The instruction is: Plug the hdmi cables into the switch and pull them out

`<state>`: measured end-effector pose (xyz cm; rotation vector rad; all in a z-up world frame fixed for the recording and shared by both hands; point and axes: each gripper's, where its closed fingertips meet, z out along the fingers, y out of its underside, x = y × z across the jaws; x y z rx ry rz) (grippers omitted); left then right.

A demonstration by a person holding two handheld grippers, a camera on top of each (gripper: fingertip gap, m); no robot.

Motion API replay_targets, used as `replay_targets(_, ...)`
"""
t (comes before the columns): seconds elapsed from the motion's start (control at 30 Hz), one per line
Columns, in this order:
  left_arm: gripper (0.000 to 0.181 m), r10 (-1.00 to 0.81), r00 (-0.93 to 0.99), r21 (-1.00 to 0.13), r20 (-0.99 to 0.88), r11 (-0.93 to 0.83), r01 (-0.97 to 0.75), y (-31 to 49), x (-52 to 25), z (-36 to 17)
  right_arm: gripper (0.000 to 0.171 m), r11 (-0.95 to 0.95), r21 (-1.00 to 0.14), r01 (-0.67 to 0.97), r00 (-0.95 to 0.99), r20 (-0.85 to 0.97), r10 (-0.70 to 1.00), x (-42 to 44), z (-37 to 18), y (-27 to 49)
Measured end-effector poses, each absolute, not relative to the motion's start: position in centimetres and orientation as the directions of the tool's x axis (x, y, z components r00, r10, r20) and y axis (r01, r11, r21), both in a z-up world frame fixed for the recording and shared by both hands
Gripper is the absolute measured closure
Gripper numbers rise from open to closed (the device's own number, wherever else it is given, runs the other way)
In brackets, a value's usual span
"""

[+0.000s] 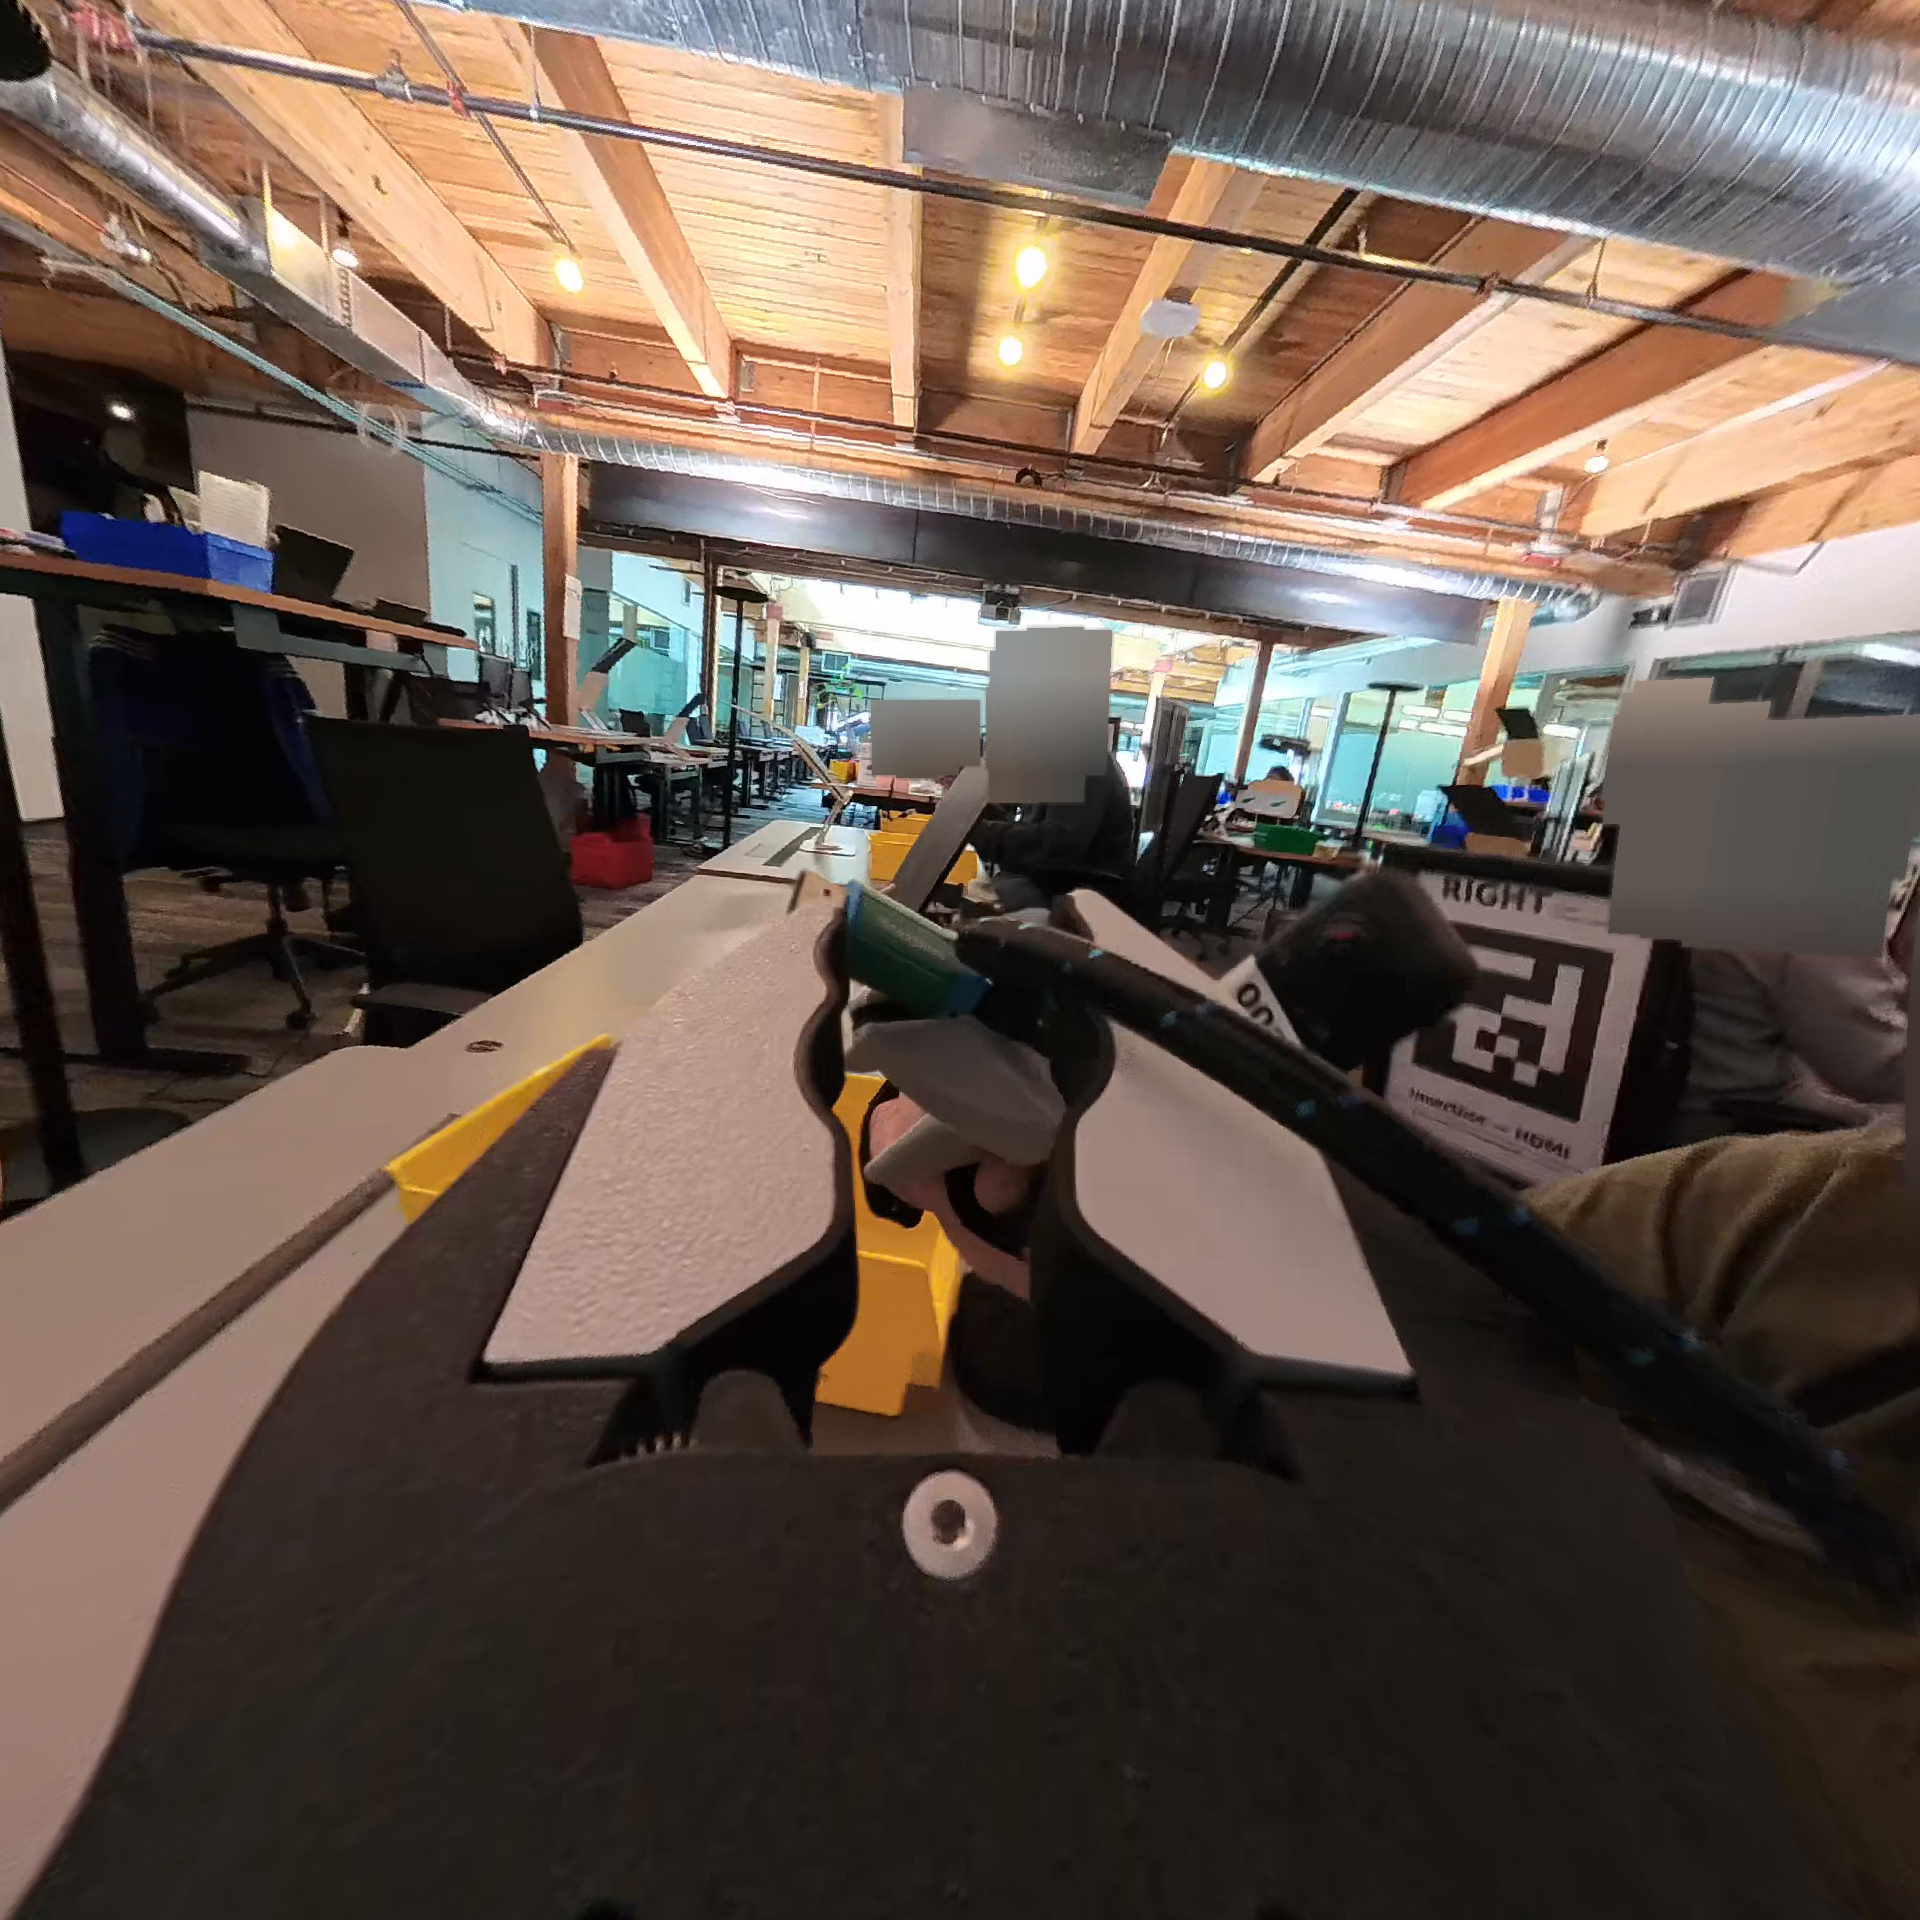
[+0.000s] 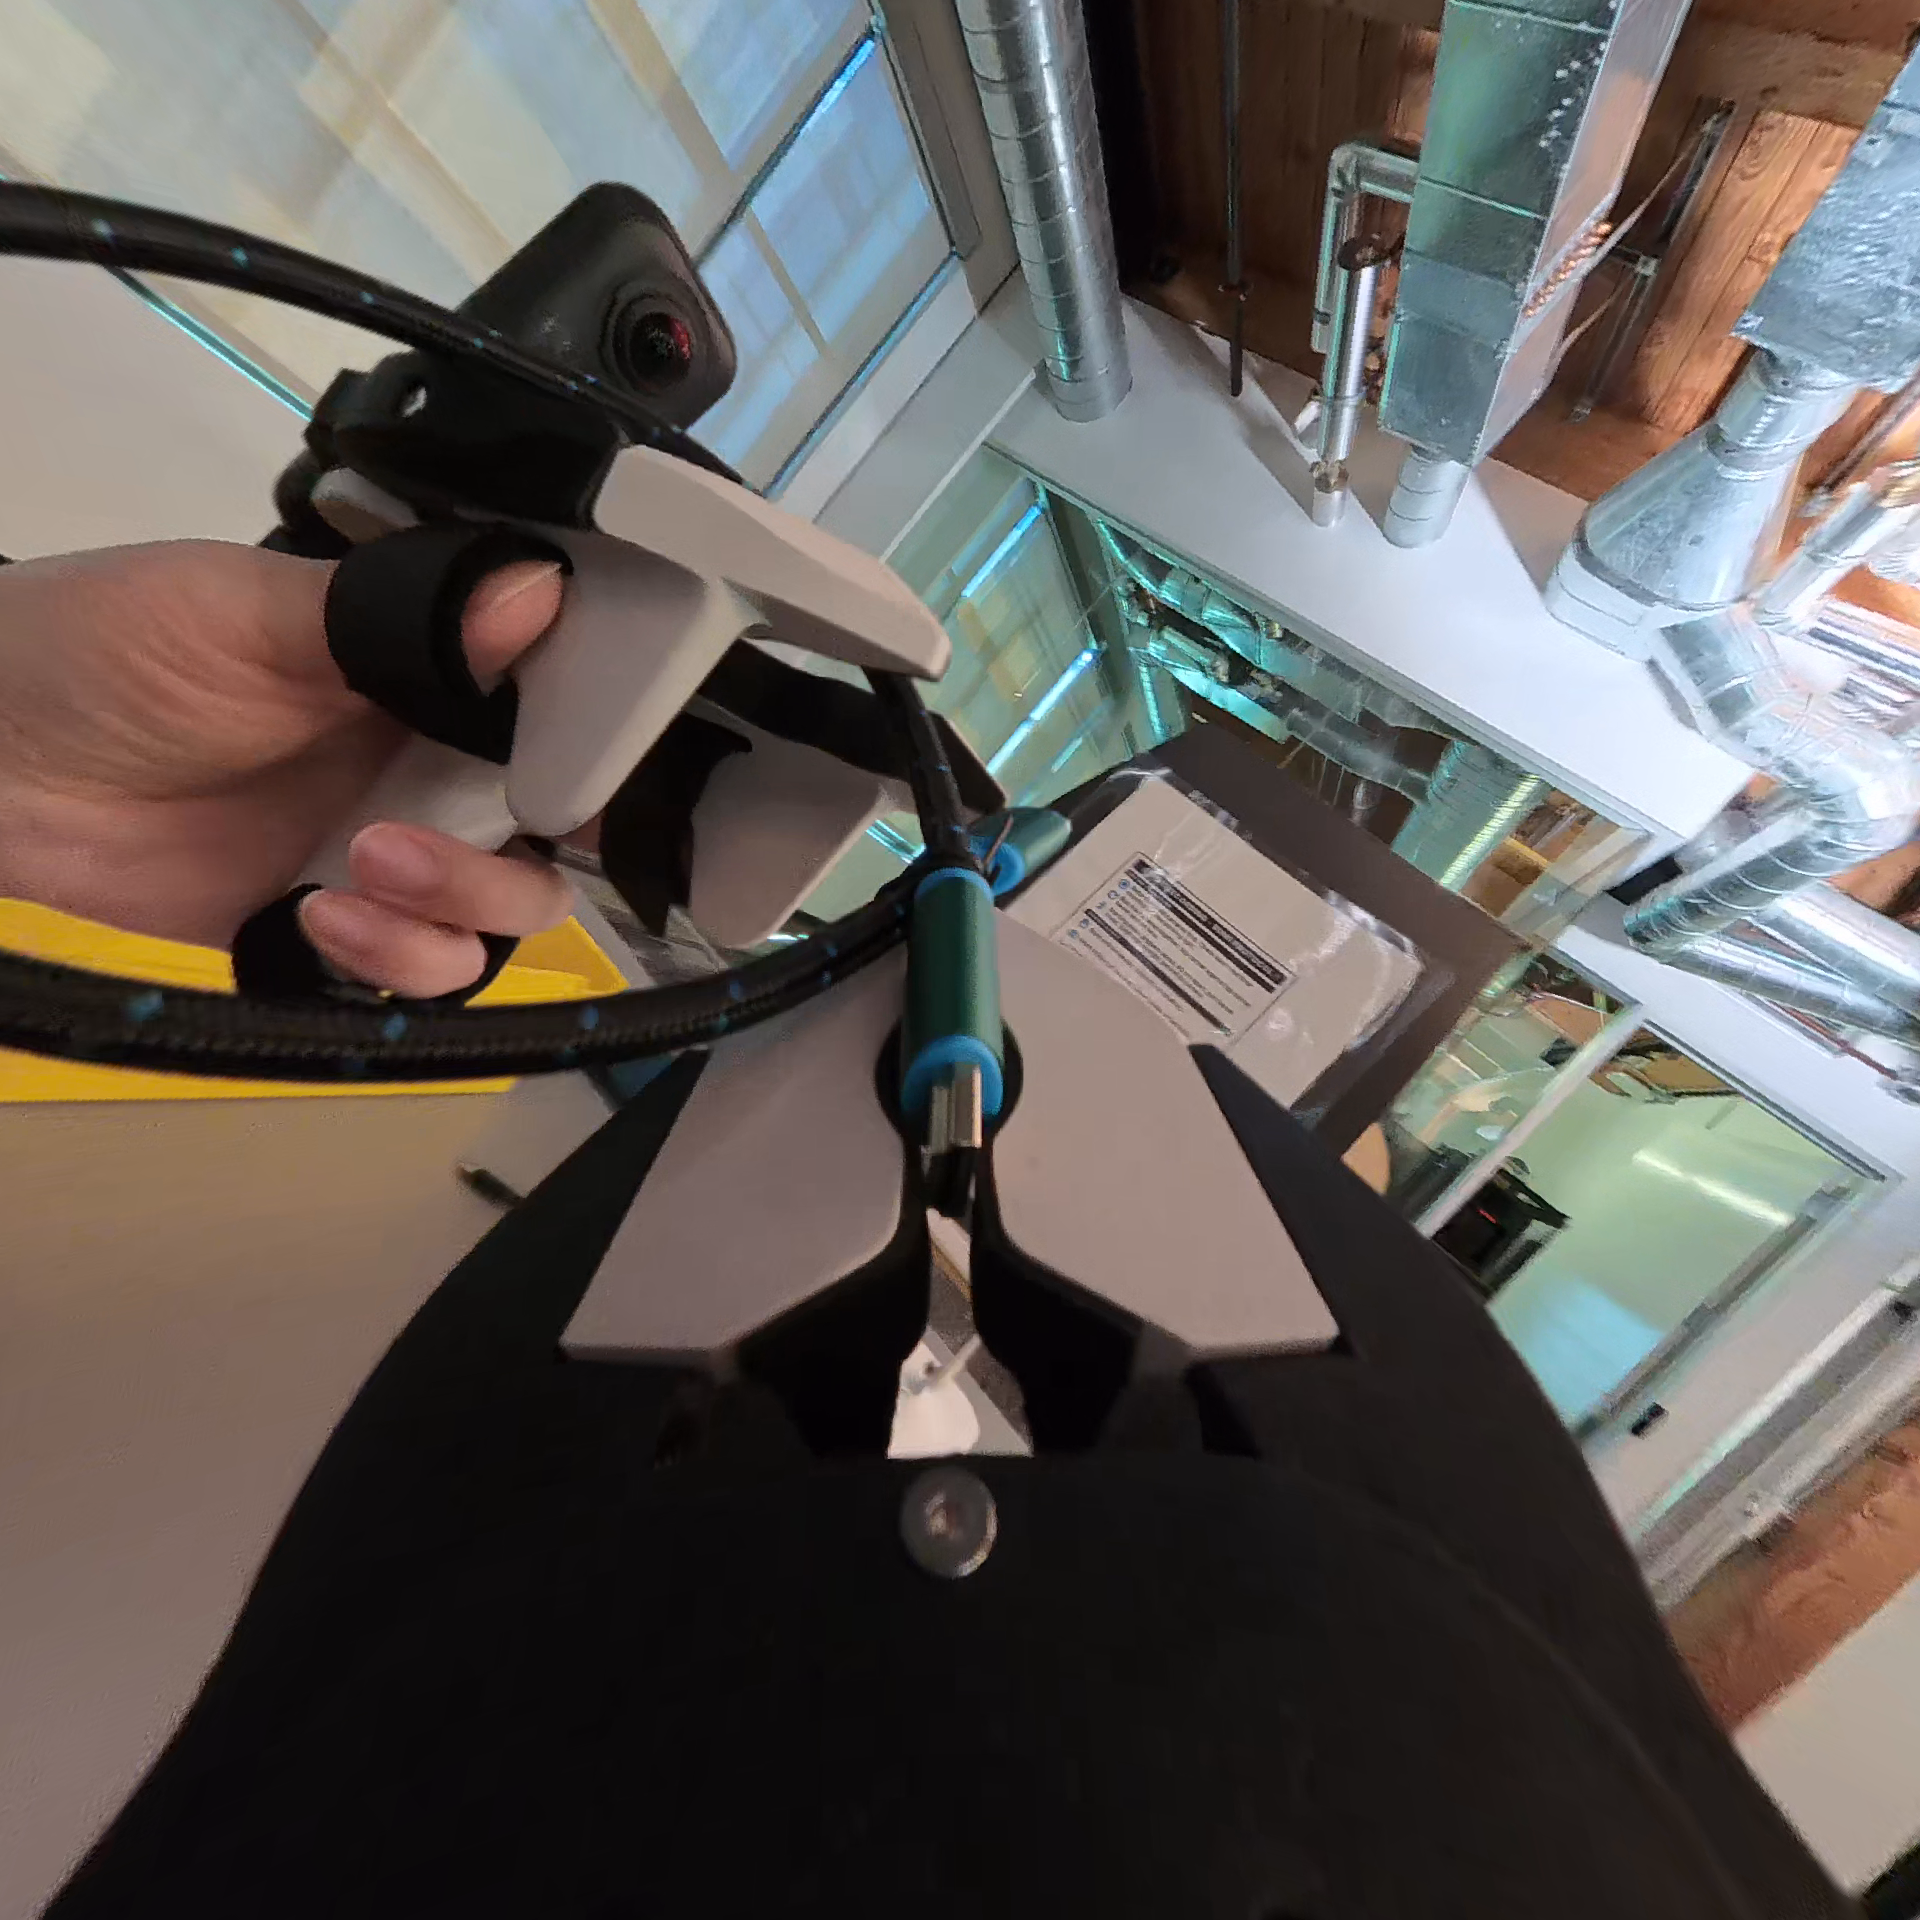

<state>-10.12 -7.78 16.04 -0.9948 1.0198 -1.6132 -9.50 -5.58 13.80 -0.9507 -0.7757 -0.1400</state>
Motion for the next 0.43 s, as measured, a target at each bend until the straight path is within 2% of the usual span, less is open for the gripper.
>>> replay_targets(0.13,0.158,-0.947,-0.227,-0.910,0.228,-0.290,0.296,-6.6,-10.0,15.7,0.169,0.585,-0.646,0.491,0.722,0.677,0.142,-9.4,13.4,-5.0)
replay_targets(0.2,0.174,-0.938,-0.261,-0.906,0.230,-0.304,0.295,-6.6,-10.5,15.8,0.169,0.581,-0.639,0.504,0.706,0.692,0.149,-9.7,13.2,-4.8)
replay_targets(0.3,0.176,-0.924,-0.296,-0.885,0.243,-0.336,0.322,-6.2,-12.2,16.7,0.158,0.592,-0.630,0.502,0.655,0.724,0.216,-10.4,12.7,-4.9)
replay_targets(0.43,0.175,-0.893,-0.381,-0.881,0.241,-0.366,0.301,-6.7,-14.2,17.3,0.146,0.662,-0.542,0.518,0.540,0.807,0.238,-10.6,12.7,-6.0)
